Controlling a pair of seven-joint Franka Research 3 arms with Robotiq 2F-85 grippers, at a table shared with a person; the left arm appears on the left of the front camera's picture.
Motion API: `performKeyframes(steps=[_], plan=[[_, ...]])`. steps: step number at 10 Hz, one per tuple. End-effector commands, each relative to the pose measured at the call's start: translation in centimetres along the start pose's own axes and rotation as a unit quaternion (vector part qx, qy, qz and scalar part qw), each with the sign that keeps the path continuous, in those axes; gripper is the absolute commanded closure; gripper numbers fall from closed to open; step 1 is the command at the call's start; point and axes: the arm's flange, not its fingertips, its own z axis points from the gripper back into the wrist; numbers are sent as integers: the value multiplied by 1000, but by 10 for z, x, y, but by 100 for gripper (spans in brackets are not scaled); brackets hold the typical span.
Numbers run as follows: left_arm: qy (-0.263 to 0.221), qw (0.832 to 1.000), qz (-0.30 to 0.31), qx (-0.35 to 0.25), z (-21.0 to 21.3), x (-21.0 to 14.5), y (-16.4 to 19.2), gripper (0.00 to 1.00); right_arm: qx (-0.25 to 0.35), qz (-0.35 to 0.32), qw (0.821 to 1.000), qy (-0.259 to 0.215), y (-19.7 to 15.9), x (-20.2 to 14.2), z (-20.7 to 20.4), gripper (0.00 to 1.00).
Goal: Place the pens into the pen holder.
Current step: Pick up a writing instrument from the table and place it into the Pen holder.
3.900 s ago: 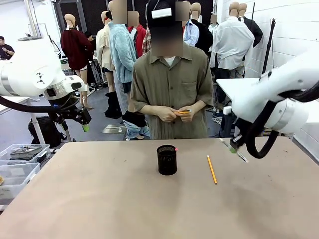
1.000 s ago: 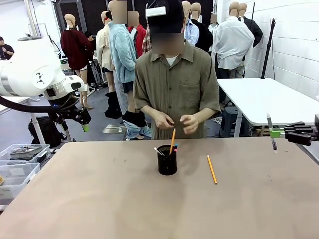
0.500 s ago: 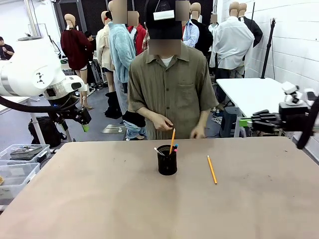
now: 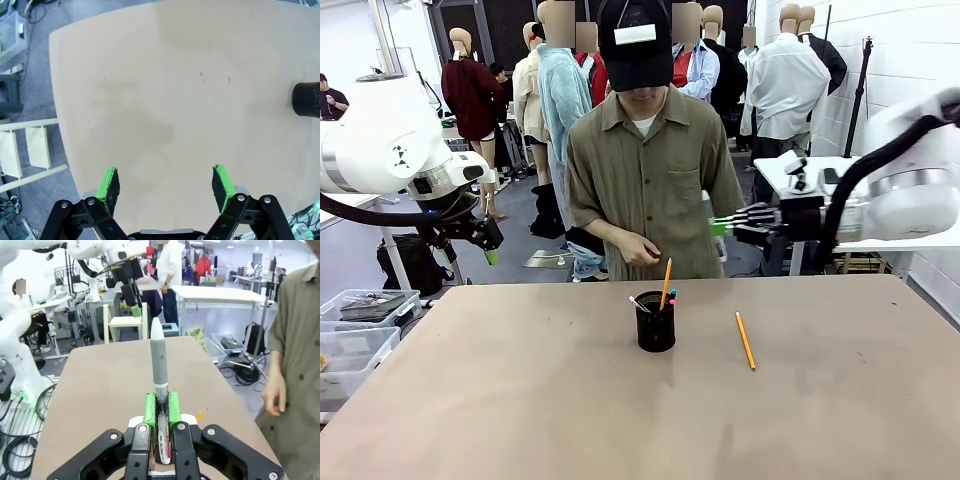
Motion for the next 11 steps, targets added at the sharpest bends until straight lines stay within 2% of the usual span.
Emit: performKeyframes(steps=[1,2,4,9,11], plan=[[-4,1000,-5,-3,1,-2,3,4,11,-8,1000,-9,-13,-2,-29,100],[-4,1000,-5,-3,1,-2,3,4,32,-14,999,-27,-19,-4,-48,100],[-4,1000,-5,-3,1,-2,3,4,71,-17,997,-34,-19,-13,-77,100],[-4,1000,-5,-3,1,-2,3,4,147,-22,989,12,-31,-49,-130,100],[-4,1000,-5,-3,1,-2,3,4,159,-17,987,23,-40,-64,-143,100]])
